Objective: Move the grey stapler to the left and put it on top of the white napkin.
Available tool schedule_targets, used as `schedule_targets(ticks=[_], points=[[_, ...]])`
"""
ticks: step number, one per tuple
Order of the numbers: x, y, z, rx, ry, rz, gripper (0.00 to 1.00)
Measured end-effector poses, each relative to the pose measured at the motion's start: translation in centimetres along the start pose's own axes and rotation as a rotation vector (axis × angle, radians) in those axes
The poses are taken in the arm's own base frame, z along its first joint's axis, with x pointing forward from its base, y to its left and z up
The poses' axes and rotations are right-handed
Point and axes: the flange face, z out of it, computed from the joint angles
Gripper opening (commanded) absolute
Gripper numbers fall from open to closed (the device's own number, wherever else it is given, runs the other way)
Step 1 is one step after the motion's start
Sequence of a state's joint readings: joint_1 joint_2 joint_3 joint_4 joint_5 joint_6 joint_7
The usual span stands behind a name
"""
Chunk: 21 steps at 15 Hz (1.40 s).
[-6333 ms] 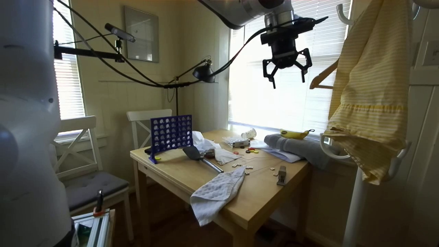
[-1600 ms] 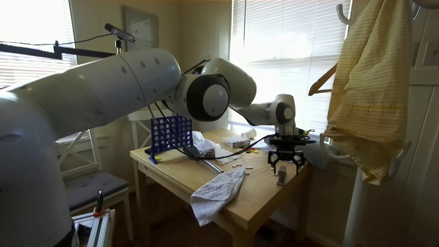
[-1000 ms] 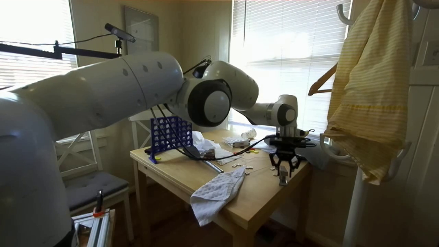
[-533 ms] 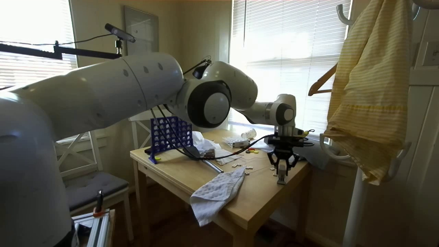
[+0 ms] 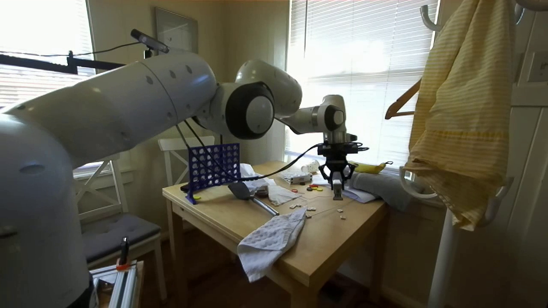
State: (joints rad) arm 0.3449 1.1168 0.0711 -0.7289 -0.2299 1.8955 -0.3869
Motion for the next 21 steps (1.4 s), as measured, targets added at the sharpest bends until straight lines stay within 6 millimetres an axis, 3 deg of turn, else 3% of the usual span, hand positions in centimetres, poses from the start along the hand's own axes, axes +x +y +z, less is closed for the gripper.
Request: schedule_targets(ticks=[2, 3, 5, 9, 10, 14, 17, 21], points=[[1.1, -2.0, -1.4, 0.001, 0.009, -0.027, 0.14], [1.5, -2.9, -1.8, 0.008, 0.014, -0.038, 0.39], [1.8, -3.7, -1.8, 0.01, 0.013, -0.047, 0.39], [1.5, -3.0, -1.4, 0.01, 0.007, -0.037, 0.39], [1.4, -2.9, -1.4, 0.01, 0.007, -0.037, 0.14], [1.6, -3.3, -1.1, 0.012, 0.001, -0.041, 0.14], [2.4, -5.2, -1.8, 0.008, -0.012, -0.079, 0.14], [4.1, -9.8, -4.6, -0.043, -0.043, -0.229, 0.14]])
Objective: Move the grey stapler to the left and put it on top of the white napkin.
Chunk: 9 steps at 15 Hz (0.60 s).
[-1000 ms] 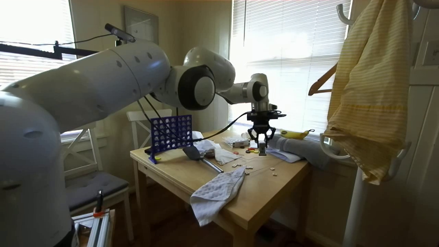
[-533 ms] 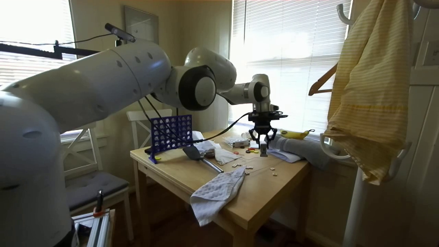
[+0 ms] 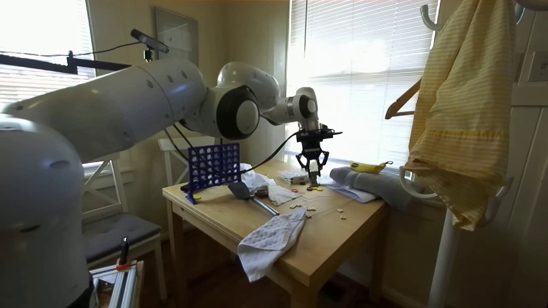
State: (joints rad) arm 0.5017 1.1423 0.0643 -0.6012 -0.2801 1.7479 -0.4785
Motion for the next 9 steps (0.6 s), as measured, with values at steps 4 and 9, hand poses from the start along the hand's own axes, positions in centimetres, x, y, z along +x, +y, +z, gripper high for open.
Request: schedule_targets(ticks=[4, 9], points=[[1.8, -3.6, -1.1, -0.003, -0.024, -0.215, 0.14], [3.7, -6.1, -1.0, -0.024, 0.005, -0.478, 0.14]])
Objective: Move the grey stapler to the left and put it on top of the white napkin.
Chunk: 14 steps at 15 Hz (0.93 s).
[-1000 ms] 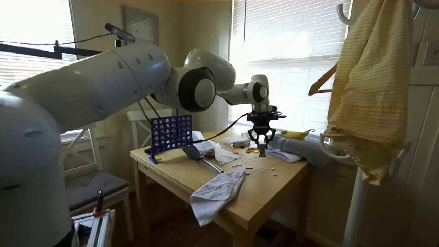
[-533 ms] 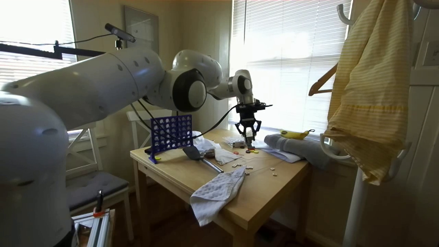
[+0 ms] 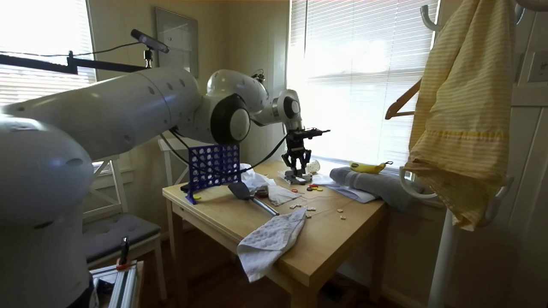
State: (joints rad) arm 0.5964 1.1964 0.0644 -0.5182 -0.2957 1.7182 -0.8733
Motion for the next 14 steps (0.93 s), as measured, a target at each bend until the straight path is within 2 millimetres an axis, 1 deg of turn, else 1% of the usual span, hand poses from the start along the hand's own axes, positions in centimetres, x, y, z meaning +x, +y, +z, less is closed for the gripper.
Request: schedule_targets(ticks=[1, 2, 4, 7, 8, 11, 14], points=[[0.5, -0.2, 0.0, -0.01, 0.008, -0.051, 0.14], [0.9, -0.3, -0.1, -0.018, 0.014, -0.103, 0.39], [1.5, -0.6, -0.3, -0.032, 0.022, -0.187, 0.39], [1.8, -0.7, -0.5, -0.038, 0.026, -0.217, 0.39], [1.7, -0.7, -0.5, -0.039, 0.026, -0.219, 0.14], [1.6, -0.7, -0.3, -0.033, 0.02, -0.21, 0.14], [1.3, -0.5, 0.6, -0.039, -0.004, -0.185, 0.14]])
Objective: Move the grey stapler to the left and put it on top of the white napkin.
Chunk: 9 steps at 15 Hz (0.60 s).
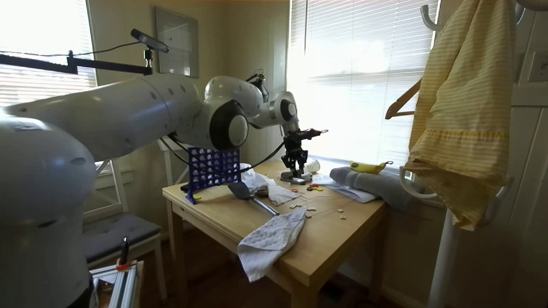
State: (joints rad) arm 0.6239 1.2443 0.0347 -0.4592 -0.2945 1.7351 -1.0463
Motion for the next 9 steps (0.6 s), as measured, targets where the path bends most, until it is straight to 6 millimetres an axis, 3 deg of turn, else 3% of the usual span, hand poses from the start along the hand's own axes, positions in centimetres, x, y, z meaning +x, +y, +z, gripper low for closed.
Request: schedule_targets(ticks=[9], points=[[2.0, 0.0, 0.5, -0.089, 0.011, -0.106, 0.14]])
